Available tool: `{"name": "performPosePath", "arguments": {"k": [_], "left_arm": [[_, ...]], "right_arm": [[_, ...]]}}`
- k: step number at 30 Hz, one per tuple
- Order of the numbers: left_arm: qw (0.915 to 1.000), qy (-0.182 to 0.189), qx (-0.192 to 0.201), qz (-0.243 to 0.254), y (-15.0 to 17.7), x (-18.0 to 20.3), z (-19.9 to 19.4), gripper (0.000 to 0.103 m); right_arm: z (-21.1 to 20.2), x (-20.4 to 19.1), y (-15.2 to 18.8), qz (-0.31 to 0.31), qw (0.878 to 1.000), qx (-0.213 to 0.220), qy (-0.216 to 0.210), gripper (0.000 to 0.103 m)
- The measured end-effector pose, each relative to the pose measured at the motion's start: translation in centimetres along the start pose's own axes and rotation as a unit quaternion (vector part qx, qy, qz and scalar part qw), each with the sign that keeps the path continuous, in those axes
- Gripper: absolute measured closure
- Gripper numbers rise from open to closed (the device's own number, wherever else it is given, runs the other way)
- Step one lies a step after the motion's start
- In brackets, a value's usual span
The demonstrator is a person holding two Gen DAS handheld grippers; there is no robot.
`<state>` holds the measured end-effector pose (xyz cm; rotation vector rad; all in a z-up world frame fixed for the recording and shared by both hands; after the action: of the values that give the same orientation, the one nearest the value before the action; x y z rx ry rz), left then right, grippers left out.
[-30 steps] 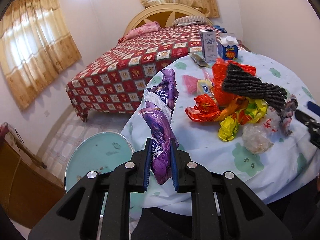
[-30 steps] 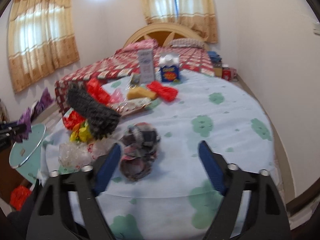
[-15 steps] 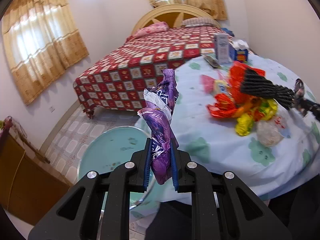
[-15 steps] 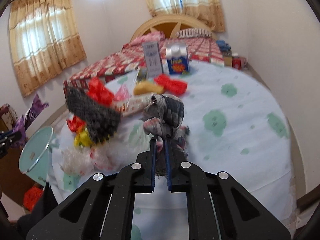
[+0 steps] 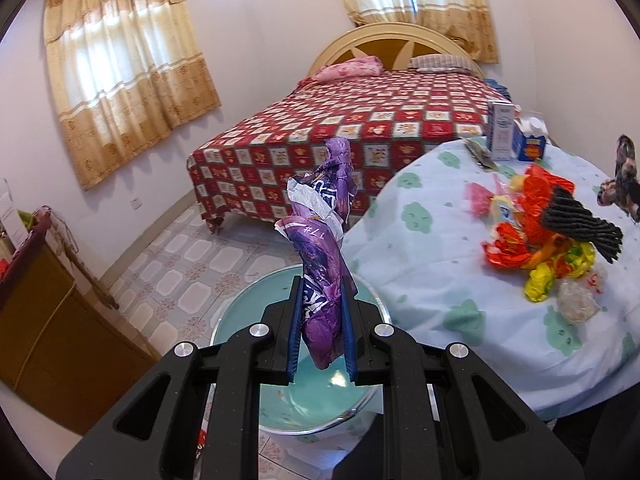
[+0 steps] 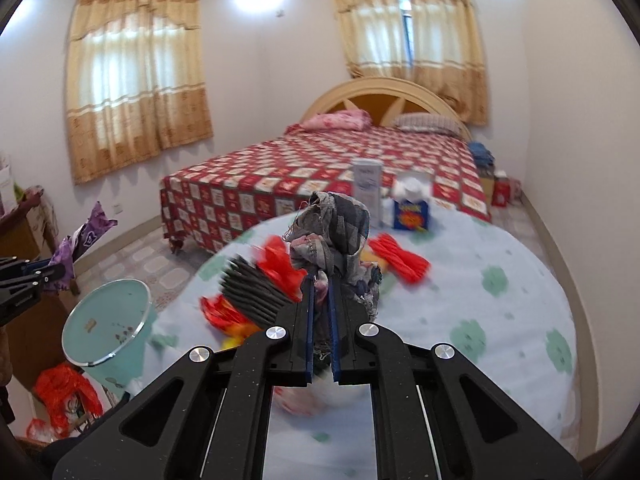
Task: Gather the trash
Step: 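Lift the purple wrapper with the left tool toward the bin while the right tool grasps the patterned cloth scrap, then open the left tool over the bin to drop the purple wrapper while the right tool carries the cloth scrap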
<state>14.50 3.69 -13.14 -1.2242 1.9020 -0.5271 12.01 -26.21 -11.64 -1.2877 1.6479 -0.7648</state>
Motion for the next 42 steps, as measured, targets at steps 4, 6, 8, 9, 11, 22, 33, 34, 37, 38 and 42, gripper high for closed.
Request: {"name": "performPosePath", "arguments": {"k": [4, 6, 8, 9, 11, 22, 33, 34, 37, 38, 42], "left_arm": [[0.9998, -0.016, -0.009, -0.012, 0.7, -1.6, 0.3, 0.086], [0.9995, -0.023, -0.015, -0.018, 1.0, -2.6, 0.6, 0.085], [0.999, -0.028, -0.022, -0.027, 1.3, -3.4, 1.0, 0.085], [0.9987, -0.031, -0.025, -0.031, 1.4, -3.7, 1.2, 0.085], [0.9982, -0.039, -0.027, -0.036, 1.7, -4.5, 1.4, 0.085], [0.9962, -0.066, -0.028, -0.048, 2.9, -7.5, 1.5, 0.085], [0.9939, -0.085, -0.045, -0.053, 4.7, -9.5, 2.0, 0.085], [0.9937, -0.087, -0.047, -0.053, 4.8, -9.7, 2.0, 0.085], [0.993, -0.09, -0.053, -0.055, 5.3, -10.2, 2.3, 0.085], [0.9927, -0.091, -0.056, -0.057, 5.5, -10.4, 2.4, 0.085], [0.9916, -0.094, -0.063, -0.063, 5.9, -11.0, 2.9, 0.085]], "right_arm": [[0.9, -3.0, -0.7, -0.019, 1.0, 0.002, -0.021, 0.096], [1.6, -4.4, -0.9, -0.029, 0.999, 0.0, -0.031, 0.096], [2.2, -5.6, -1.1, -0.035, 0.999, -0.004, -0.04, 0.096], [2.8, -6.4, -1.1, -0.041, 0.998, -0.007, -0.047, 0.096], [3.5, -7.8, -0.9, -0.05, 0.997, -0.011, -0.057, 0.096], [5.9, -14.5, -0.7, -0.091, 0.991, -0.025, -0.099, 0.096], [8.2, -19.6, 0.7, -0.118, 0.984, -0.045, -0.129, 0.096], [8.4, -20.0, 0.9, -0.119, 0.983, -0.047, -0.132, 0.096], [9.0, -21.1, 1.4, -0.123, 0.981, -0.054, -0.139, 0.096], [9.1, -21.4, 1.5, -0.125, 0.98, -0.056, -0.142, 0.096], [9.8, -22.7, 2.3, -0.133, 0.978, -0.063, -0.151, 0.096]]}}
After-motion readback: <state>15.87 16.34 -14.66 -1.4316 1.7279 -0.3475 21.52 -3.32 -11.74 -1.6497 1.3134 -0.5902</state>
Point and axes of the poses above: each gripper's, at about its wrist camera, not at the fingertips, and z roughly the way its jaws point, x to its right, y to its underside, the point moved 10 cm from there along z, roughly the way its jaws point, and after that the axes turned 12 degrees about z, right-handed, at the moved point
